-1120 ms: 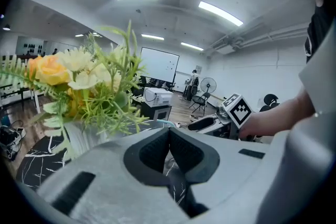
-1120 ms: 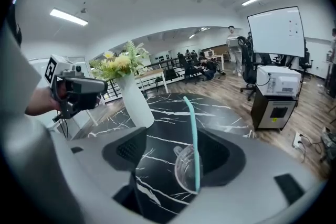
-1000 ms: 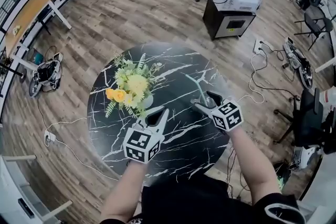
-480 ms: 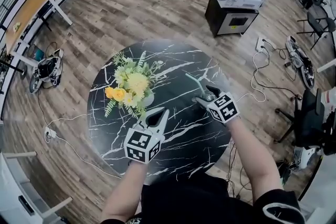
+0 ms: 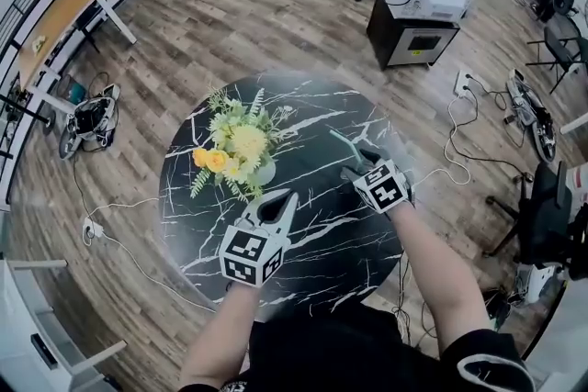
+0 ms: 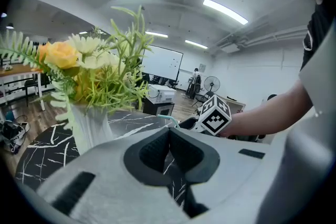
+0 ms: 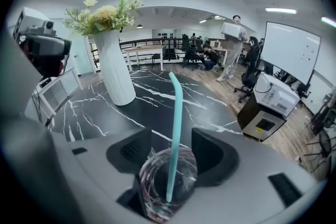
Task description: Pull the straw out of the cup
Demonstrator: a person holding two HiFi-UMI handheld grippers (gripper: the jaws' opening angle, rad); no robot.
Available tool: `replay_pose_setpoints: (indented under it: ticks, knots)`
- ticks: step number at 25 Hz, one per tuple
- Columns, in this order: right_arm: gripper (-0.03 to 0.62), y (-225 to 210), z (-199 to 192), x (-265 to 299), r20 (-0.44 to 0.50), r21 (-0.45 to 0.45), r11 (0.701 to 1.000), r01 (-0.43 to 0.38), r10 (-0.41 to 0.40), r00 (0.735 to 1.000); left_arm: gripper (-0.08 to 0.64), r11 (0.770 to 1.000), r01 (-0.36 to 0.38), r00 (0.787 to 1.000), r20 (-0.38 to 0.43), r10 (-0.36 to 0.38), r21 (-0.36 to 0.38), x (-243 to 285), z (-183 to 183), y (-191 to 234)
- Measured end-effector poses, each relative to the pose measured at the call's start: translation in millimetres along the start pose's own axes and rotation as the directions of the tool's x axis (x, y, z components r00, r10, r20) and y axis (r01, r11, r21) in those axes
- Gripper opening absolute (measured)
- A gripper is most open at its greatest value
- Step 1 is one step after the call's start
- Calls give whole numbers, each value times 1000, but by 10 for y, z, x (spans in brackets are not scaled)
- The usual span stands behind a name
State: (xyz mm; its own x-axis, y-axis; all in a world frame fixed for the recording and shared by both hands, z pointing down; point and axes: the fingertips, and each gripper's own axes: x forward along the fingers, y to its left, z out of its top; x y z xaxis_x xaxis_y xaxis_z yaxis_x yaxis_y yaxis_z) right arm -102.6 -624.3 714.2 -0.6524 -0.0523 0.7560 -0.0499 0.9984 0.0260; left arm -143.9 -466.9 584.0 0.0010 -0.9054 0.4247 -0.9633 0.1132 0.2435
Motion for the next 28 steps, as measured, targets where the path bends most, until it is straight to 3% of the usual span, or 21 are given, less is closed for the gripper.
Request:
replay_pose_setpoints:
  ticks: [4, 7, 18, 28]
  knots:
    - [159, -46, 22, -37, 20, 1, 999, 49, -49, 999, 11, 1000, -26, 1000, 6, 26, 3, -80, 27, 6]
    - [46, -73, 32, -97, 46, 19, 999, 49, -50, 998, 11, 999, -50, 999, 17, 50, -7, -166, 52, -28]
    - [39, 89, 337, -752, 184, 6, 1000, -23, 22, 983, 11, 993, -114, 990, 79, 114, -4, -608, 365, -307]
    - [37, 713, 927, -1531, 314, 31, 999, 14, -23, 949, 11, 996, -88, 984, 155, 82, 33, -1508, 606, -27]
